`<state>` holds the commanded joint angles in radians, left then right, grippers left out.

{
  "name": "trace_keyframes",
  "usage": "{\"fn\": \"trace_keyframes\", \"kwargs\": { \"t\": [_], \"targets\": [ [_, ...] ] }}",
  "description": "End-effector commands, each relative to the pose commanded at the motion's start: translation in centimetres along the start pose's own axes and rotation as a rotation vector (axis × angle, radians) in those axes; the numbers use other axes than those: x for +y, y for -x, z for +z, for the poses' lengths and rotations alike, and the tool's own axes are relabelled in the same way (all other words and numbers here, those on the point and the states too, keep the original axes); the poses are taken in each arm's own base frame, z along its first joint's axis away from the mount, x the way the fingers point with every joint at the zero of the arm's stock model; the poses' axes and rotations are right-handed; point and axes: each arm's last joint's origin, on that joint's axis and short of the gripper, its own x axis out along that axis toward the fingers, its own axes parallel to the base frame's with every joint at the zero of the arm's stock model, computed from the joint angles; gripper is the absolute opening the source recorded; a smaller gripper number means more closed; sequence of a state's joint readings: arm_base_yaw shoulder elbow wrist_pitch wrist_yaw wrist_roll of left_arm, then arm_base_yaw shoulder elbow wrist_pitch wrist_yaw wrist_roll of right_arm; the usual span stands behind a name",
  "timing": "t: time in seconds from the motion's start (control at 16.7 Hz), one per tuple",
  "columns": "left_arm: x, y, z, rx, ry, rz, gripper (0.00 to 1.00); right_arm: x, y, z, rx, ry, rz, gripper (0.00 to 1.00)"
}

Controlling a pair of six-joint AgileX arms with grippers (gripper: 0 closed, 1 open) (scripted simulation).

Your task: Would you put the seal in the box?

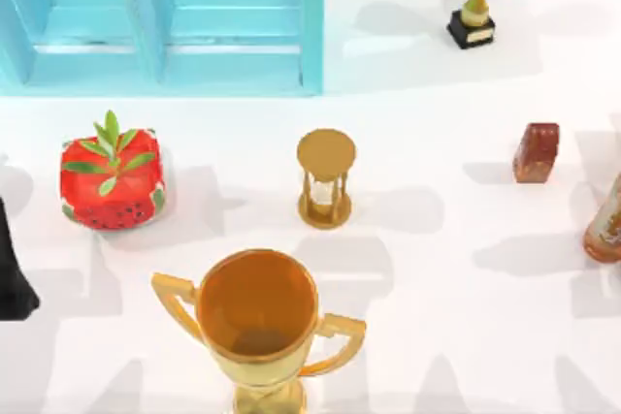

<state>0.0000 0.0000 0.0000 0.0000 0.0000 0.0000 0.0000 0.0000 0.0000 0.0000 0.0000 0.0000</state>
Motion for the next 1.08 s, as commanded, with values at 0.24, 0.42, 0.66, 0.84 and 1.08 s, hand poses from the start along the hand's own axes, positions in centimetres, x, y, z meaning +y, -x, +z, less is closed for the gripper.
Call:
{"fn": "trace_keyframes", "kwargs": {
  "t": [0.24,0.42,0.66,0.84,1.08],
  "targets": [
    [0.0,0.0,0.0,0.000,0.000,0.000,1.00,0.1,0.0,0.6,0.024,-0.004,0.007,1.00],
    [0.0,0.0,0.0,0.000,0.000,0.000,1.00,0.3,-0.2,2.9,0.115,-0.017,0.024,1.00],
    [0.0,0.0,0.0,0.000,0.000,0.000,1.00,0.7,-2.3,8.6,0.322,-0.040,0.046,1.00],
    [0.0,0.0,0.0,0.000,0.000,0.000,1.00,1.5,-6.6,12.7,0.550,-0.052,0.056,1.00],
    [0.0,0.0,0.0,0.000,0.000,0.000,1.00,3.2,-15.2,14.7,0.902,-0.052,0.054,1.00]
  ]
}}
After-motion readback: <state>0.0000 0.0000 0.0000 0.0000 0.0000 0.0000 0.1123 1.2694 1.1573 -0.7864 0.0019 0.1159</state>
